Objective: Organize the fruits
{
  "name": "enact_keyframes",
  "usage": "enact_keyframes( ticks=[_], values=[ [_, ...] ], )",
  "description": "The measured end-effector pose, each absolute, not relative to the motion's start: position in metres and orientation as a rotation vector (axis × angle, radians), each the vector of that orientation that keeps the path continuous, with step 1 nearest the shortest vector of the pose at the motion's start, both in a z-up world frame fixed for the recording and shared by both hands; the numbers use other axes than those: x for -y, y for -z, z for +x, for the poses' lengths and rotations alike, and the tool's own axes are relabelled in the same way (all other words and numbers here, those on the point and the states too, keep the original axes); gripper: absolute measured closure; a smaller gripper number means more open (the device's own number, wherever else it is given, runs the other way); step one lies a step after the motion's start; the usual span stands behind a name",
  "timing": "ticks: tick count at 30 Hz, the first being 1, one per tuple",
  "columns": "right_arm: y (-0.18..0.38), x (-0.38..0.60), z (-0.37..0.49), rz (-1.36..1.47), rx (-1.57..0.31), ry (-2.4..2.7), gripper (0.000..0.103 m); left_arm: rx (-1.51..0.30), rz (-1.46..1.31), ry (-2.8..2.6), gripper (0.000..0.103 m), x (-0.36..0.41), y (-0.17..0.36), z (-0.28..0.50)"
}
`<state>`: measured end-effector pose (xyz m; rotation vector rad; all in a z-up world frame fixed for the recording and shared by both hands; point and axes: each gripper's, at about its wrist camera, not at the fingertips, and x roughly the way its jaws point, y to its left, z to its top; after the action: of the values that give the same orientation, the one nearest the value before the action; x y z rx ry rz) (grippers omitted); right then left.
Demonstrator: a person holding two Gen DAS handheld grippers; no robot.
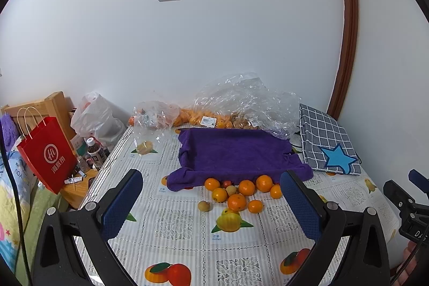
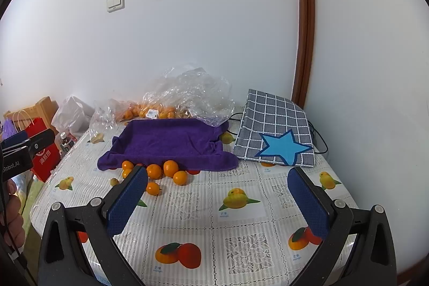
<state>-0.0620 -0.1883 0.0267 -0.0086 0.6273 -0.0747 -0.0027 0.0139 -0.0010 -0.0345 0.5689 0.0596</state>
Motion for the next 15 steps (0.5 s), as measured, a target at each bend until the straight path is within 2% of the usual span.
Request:
enact_keyframes(
  ticks=[15],
  values=[
    [-0.0256,0.1881,-0.0624,-0.009,-0.626,0.074,0.001,-0.566,-0.036,-0.065,0.0,-0.0165,0.0008,-0.0028]
  ],
)
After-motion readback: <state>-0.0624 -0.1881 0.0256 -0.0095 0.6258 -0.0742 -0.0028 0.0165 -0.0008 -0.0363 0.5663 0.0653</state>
